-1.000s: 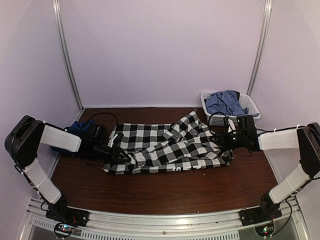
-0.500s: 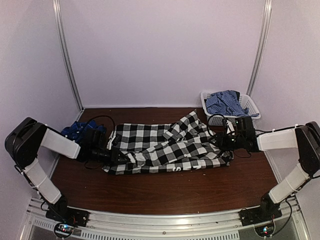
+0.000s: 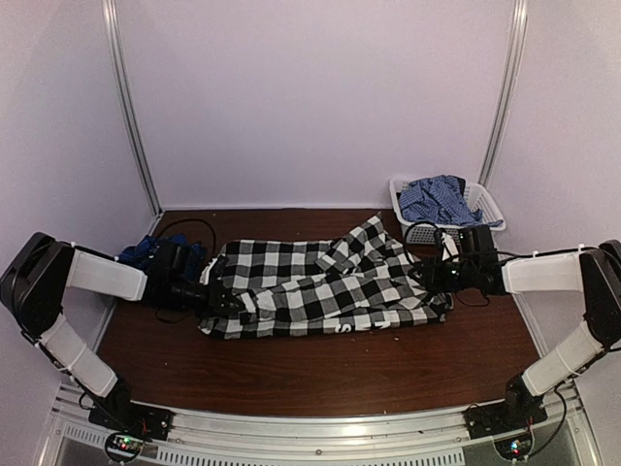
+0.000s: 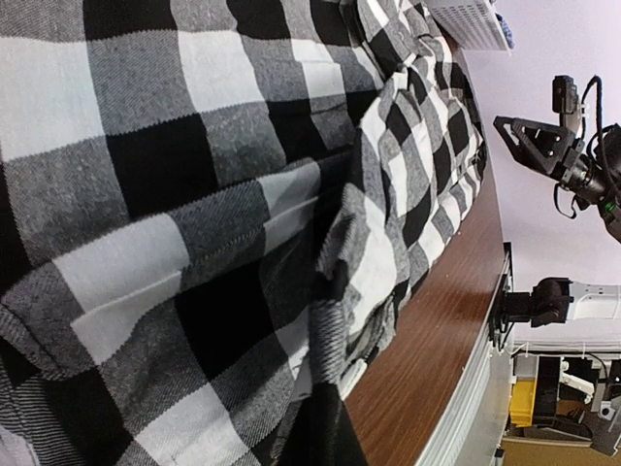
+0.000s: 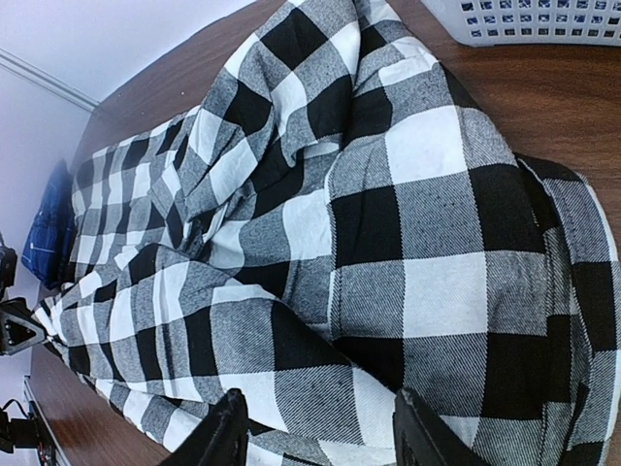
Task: Fold and stack the long sleeve shirts
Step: Adjust the sleeve of the 1/3-folded shirt.
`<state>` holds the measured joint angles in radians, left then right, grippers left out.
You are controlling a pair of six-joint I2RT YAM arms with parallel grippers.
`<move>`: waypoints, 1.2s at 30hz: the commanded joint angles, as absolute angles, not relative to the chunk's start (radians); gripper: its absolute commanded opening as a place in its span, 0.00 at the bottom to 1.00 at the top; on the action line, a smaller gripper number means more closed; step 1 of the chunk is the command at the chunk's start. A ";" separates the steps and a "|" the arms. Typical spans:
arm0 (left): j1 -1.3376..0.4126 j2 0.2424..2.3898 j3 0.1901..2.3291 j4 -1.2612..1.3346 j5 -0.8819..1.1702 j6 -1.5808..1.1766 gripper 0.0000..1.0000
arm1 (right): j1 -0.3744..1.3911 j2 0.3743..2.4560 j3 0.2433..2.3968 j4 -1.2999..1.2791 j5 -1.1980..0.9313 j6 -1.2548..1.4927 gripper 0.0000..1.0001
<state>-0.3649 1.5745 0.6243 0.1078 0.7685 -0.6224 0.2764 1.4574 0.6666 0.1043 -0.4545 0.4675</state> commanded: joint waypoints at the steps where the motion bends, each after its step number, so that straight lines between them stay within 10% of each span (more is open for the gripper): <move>1: -0.325 1.557 0.676 0.016 0.779 -0.565 0.00 | 0.288 1.444 0.659 0.096 -0.421 0.443 0.52; 36: -0.275 1.602 0.665 0.075 0.886 -0.602 0.00 | 0.384 1.475 0.631 0.086 -0.330 0.408 0.52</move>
